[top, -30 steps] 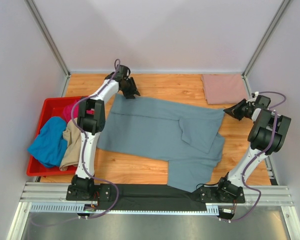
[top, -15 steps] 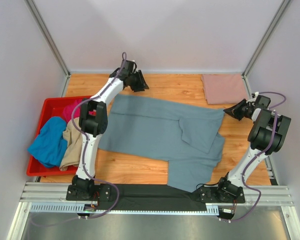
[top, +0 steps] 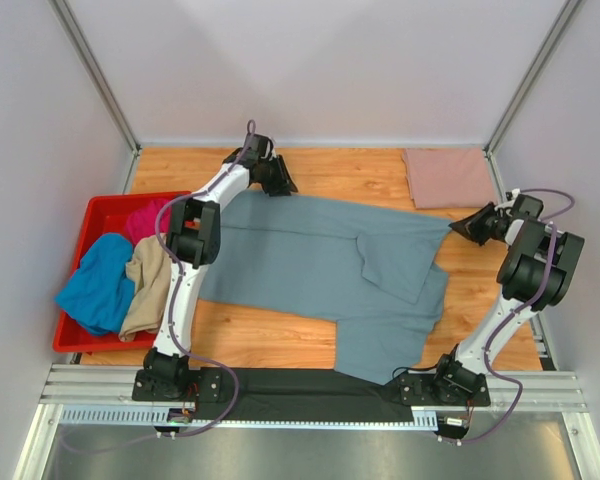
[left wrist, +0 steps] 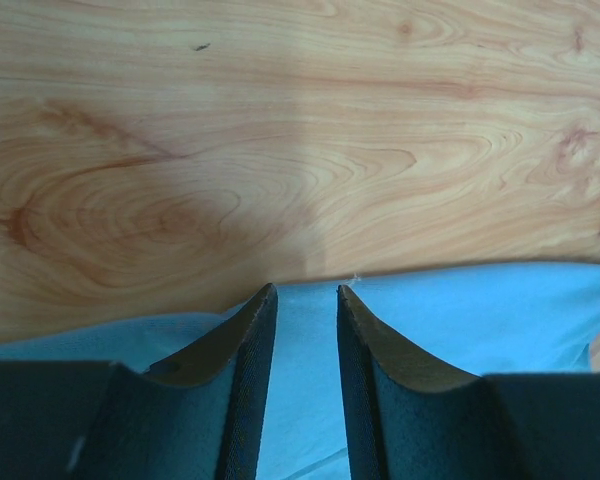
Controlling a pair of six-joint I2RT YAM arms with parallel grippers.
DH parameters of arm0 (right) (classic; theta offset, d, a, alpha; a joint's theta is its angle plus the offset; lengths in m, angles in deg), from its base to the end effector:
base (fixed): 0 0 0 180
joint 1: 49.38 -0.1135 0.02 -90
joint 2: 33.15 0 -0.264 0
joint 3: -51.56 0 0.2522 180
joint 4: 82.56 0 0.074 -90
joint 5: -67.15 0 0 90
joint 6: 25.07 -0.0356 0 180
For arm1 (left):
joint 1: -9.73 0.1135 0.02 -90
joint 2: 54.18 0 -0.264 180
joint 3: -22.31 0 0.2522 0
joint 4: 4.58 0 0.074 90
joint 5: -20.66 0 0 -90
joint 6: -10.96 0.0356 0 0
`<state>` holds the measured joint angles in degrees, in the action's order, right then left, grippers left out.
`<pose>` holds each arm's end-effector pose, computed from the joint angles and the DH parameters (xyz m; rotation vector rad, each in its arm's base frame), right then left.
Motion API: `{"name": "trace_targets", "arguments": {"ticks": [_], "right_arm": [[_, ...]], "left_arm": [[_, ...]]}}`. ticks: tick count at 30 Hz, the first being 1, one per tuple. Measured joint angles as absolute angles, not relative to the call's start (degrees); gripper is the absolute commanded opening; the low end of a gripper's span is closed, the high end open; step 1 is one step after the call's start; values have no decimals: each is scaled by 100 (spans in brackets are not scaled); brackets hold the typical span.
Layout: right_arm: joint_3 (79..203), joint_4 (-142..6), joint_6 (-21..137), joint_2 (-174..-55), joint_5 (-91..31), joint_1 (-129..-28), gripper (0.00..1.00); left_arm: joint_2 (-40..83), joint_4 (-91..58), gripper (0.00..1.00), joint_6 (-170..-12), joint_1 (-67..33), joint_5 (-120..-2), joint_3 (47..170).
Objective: Fold and stack the t-shirts
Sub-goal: Fold the tshirt
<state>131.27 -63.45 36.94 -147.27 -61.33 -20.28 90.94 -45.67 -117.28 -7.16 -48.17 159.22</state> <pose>0.3572 -0.1735 0.1300 0.8976 2.2234 0.8237 0.5284 -0.1739 0.1472 -0.2980 2.5331 -0.8583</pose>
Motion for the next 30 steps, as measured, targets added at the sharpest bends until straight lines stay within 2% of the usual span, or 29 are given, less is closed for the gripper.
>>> {"name": "trace_targets", "arguments": {"ticks": [6, 10, 15, 17, 19, 20, 25, 30], "right_arm": [[12889, -6358, 3692, -14684, -6141, -1973, 0], [12918, -6424, 3600, -14701, -6213, -1967, 1], [13442, -6166, 3432, -14861, -6194, -2037, 17], [13755, -5842, 3423, -14826, -5940, -2120, 27], [13971, -5373, 3403, -14688, -5580, -2181, 32], [14021, -5082, 3386, -14546, -5350, -2216, 36], [13833, -3447, 3351, -13423, -4568, -2286, 40], [13134, -2225, 3368, -12004, -4106, -2581, 44]], "left_arm": [[9094, -4552, 41, -11728, -694, -4798, 15912], [9094, -4523, 45, -11735, -683, -4691, 15914], [9079, -4543, 49, -11862, -639, -4496, 15914], [9030, -4648, 50, -11929, -628, -4490, 15914], [8901, -4840, 50, -11988, -624, -4501, 15883], [8788, -4934, 50, -11988, -630, -4511, 15807], [7715, -5201, 50, -11853, -873, -4511, 14869], [6626, -5096, 50, -11634, -1741, -4151, 13702]]}}
